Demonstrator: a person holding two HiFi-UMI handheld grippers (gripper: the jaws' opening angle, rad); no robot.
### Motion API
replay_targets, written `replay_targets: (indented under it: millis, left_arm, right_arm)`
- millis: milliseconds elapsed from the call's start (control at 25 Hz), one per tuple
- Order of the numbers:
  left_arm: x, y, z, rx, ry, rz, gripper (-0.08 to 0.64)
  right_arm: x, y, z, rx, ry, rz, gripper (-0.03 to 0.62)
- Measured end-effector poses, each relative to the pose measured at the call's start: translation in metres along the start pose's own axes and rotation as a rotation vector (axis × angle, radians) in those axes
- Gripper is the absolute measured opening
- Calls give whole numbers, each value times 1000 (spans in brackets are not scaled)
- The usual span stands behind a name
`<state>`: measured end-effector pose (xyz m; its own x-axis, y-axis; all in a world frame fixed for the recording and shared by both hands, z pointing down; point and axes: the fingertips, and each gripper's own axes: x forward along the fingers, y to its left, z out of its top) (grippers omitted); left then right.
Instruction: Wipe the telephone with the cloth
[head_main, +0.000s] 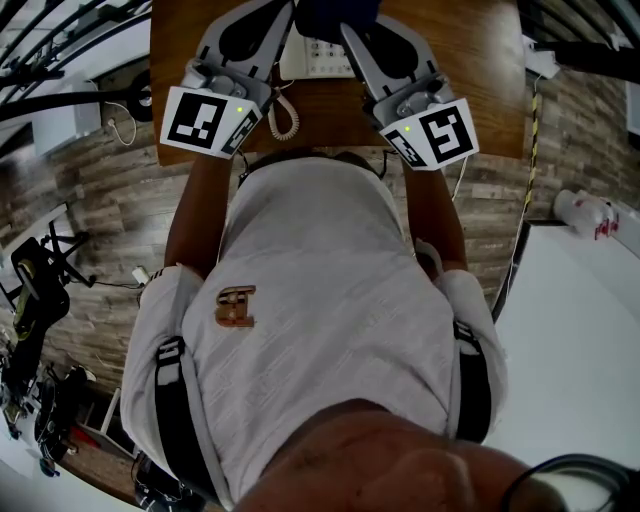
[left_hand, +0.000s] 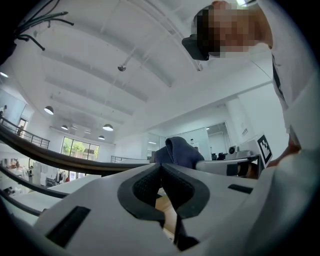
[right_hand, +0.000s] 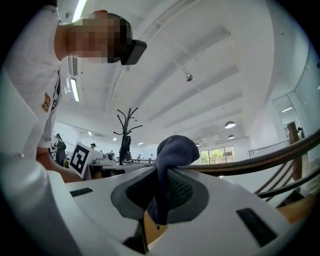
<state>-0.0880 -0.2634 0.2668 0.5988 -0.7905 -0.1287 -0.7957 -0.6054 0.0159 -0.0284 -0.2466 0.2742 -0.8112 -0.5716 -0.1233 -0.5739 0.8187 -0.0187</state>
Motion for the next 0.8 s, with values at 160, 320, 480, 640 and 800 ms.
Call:
replay_targets:
  millis: [160, 320, 480, 640, 800]
  left_arm:
    - [0, -2, 0, 1, 1, -1, 18]
    - [1, -3, 0, 1, 0, -6, 18]
    - [1, -3, 0, 2, 0, -11, 18]
    - [-1, -3, 0, 1, -1, -12, 18]
    - [-2, -3, -1, 2, 2, -13, 18]
  right_arm:
    - [-3, 1, -1, 0, -1, -3, 60]
    - [-3, 2, -2, -4, 1, -2, 60]
    - [-3, 1, -2, -6, 4, -7, 60]
    - [-3, 2, -2, -10, 6, -9, 60]
    - [-3, 1, -4, -7, 9, -8, 60]
